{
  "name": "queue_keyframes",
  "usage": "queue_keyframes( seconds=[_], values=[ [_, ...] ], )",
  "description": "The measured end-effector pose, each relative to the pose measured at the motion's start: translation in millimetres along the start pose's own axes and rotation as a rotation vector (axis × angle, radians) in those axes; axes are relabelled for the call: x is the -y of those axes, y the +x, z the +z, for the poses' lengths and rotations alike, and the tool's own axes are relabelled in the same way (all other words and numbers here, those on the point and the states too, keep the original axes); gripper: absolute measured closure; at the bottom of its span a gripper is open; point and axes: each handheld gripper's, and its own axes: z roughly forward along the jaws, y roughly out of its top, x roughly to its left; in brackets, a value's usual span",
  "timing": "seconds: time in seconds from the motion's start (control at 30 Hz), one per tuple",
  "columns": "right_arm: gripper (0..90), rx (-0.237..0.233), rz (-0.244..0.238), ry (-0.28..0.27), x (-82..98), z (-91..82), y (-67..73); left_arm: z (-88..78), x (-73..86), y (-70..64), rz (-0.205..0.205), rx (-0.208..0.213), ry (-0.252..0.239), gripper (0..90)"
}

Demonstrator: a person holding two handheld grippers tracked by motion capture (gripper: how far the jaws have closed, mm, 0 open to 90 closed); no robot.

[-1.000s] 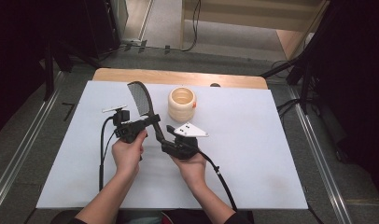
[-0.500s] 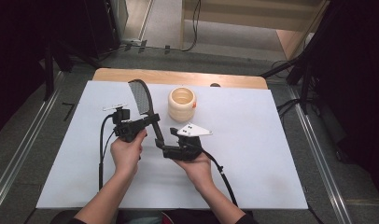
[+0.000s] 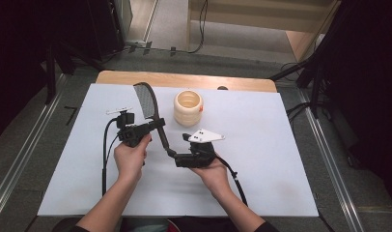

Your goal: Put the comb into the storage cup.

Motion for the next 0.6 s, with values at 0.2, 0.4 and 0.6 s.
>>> queue_keyframes(
  seconds=[0.2, 0.4, 0.6],
  values=[
    [17.6, -0.004, 0.006, -0.014, 1.8, -7.9, -3.3, -0.9, -0.6, 1.3, 0.002, -0.001, 0.003, 72.5],
    [17.6, 0.003, 0.007, -0.027, 6.6, -18.1, -11.0, -0.4, -0.5, 1.6, 0.001, -0.001, 0.005, 72.5],
    [17.6, 0.014, -0.009, -0.030, 12.0, -29.1, -17.6, 0.0, -0.4, 2.1, 0.001, -0.002, 0.006, 72.4]
  ],
)
